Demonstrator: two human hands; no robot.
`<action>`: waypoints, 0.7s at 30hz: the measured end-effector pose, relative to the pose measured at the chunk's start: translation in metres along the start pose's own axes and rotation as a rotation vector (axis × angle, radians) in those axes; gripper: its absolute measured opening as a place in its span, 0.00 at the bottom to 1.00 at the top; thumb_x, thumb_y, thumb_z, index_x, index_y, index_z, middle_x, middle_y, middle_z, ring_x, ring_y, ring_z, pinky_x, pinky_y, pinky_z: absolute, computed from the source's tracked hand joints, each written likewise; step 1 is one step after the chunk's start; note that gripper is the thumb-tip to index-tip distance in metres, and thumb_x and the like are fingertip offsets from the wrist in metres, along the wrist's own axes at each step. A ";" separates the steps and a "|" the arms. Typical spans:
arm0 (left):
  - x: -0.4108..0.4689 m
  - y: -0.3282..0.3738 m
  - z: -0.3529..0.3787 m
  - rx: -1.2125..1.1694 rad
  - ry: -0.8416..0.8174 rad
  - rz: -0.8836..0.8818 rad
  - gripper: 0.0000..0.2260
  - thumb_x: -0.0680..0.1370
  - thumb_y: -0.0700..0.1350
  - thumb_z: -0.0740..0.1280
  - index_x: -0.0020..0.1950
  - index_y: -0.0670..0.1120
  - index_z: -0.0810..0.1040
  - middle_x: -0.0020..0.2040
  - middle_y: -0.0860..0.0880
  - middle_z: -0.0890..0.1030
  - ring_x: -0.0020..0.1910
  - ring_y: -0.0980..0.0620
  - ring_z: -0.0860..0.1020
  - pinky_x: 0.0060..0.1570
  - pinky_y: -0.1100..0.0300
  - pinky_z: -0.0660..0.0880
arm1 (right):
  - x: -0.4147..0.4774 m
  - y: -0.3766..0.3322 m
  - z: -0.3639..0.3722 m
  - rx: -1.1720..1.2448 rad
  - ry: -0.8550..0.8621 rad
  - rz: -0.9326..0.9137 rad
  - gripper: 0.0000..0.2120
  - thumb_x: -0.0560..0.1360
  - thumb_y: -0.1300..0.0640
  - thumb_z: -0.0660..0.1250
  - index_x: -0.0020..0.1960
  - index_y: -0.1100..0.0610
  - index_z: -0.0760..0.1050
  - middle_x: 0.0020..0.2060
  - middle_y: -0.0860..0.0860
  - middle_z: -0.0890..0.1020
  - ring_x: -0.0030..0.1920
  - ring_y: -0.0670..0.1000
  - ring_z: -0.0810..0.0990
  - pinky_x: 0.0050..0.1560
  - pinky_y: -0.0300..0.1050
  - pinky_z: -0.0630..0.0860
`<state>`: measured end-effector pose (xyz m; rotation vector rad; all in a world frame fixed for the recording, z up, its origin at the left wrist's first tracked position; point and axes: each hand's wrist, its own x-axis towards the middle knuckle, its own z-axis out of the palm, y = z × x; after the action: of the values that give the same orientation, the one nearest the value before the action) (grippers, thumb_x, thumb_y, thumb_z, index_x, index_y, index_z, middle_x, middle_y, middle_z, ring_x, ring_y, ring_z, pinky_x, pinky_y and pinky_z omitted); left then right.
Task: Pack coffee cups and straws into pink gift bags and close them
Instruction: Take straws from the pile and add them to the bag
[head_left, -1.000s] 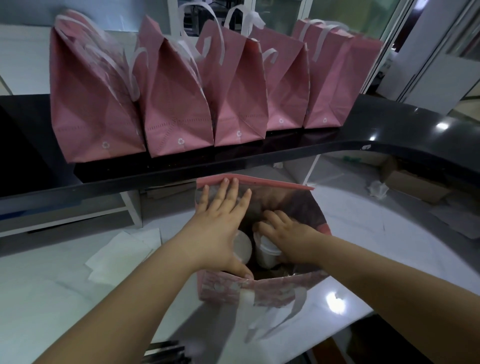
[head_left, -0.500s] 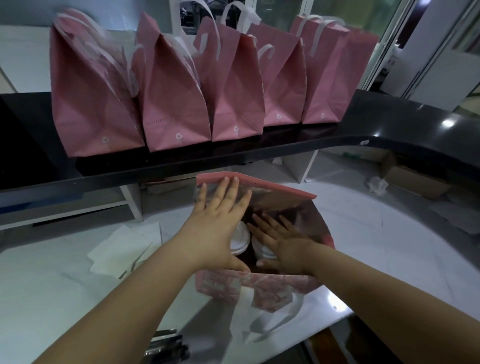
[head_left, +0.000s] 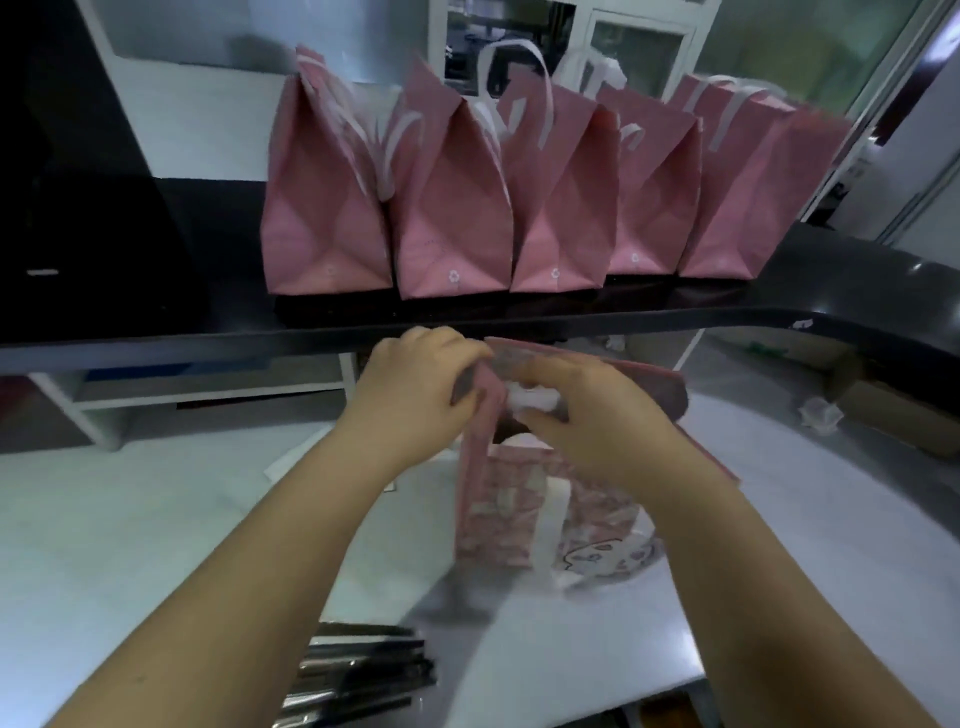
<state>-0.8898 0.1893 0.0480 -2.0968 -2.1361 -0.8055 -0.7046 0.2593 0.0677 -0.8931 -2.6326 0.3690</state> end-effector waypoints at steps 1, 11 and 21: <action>-0.011 -0.013 -0.004 0.026 -0.002 -0.042 0.16 0.74 0.48 0.68 0.62 0.53 0.78 0.57 0.52 0.79 0.57 0.47 0.75 0.55 0.49 0.71 | 0.006 -0.017 0.013 0.017 -0.016 -0.018 0.18 0.75 0.55 0.69 0.64 0.50 0.77 0.56 0.50 0.81 0.54 0.50 0.77 0.52 0.45 0.73; -0.184 -0.139 -0.004 0.100 -0.128 -0.551 0.14 0.76 0.49 0.67 0.62 0.56 0.77 0.62 0.53 0.78 0.62 0.47 0.73 0.59 0.49 0.68 | 0.005 -0.110 0.193 0.095 -0.349 -0.091 0.14 0.76 0.59 0.65 0.59 0.49 0.79 0.57 0.49 0.81 0.57 0.53 0.76 0.57 0.49 0.74; -0.276 -0.163 0.039 -0.079 -0.254 -0.666 0.14 0.76 0.46 0.66 0.60 0.53 0.79 0.58 0.53 0.80 0.59 0.47 0.75 0.56 0.52 0.71 | -0.049 -0.101 0.304 0.086 -0.325 0.061 0.07 0.74 0.53 0.72 0.50 0.52 0.84 0.47 0.48 0.82 0.48 0.54 0.76 0.50 0.50 0.75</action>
<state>-1.0080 -0.0422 -0.1442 -1.5707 -3.0489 -0.6838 -0.8412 0.1103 -0.1852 -0.9561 -2.8573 0.6902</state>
